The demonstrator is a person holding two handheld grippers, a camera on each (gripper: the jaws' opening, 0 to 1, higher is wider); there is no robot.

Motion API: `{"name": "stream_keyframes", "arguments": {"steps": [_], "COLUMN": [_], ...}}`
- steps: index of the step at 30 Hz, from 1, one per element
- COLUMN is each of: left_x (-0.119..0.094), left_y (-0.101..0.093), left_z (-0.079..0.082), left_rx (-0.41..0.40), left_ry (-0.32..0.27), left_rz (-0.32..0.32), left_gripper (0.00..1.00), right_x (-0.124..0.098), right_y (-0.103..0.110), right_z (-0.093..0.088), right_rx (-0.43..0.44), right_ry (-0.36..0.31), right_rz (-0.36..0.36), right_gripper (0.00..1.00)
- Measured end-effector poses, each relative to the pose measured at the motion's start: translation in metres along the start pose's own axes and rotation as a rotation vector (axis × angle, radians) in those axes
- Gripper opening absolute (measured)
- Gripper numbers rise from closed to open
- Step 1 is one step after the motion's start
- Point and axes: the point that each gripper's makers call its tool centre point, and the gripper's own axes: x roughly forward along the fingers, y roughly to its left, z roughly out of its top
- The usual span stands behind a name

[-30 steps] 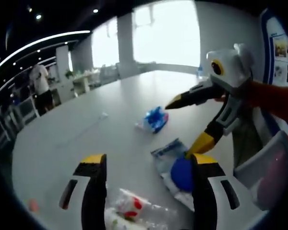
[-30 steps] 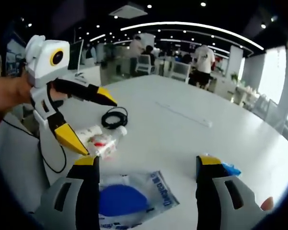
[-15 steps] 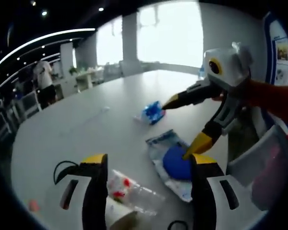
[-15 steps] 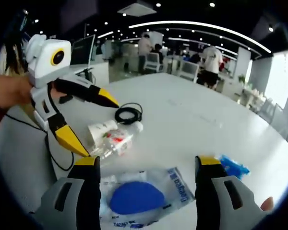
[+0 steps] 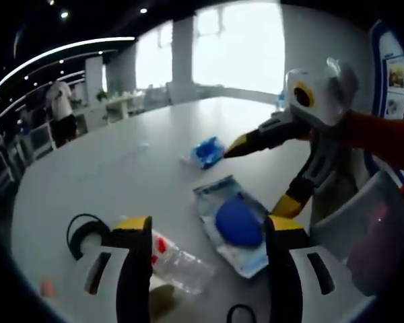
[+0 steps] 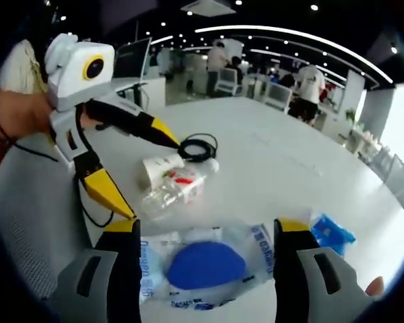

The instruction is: Arrange the tabletop items into an orderly group along one side of the table until the central work area is clear of visible clutter.

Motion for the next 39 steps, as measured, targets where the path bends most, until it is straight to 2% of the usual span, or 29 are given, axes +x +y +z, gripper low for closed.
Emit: {"name": "stream_keyframes", "arguments": {"steps": [11,20,31,34,39], "left_x": [-0.002,-0.003,-0.003,-0.005,-0.001], "left_y": [-0.016,-0.036,-0.072,-0.086,-0.090], "left_z": [-0.016,-0.032,-0.044,-0.054,-0.067], "left_rx": [-0.009,0.006,0.057,0.066,0.127], "left_ry": [0.027,0.061,0.109,0.141,0.181], "left_rz": [-0.023,-0.063,-0.152,-0.208,-0.219], "left_gripper": [0.65,0.64,0.63,0.58,0.54], "right_x": [-0.009,-0.013,-0.013,-0.013,-0.012], "right_y": [0.000,-0.014,-0.034,-0.039,-0.047], "right_z": [-0.011,-0.028,-0.038,-0.041,-0.046], "right_rx": [0.002,0.021,0.029,0.028,0.034], "right_ry": [0.018,0.047,0.073,0.081,0.094], "right_rz": [0.013,-0.009,-0.025,-0.030,-0.034], "right_gripper": [0.80,0.79,0.79,0.78,0.78]}}
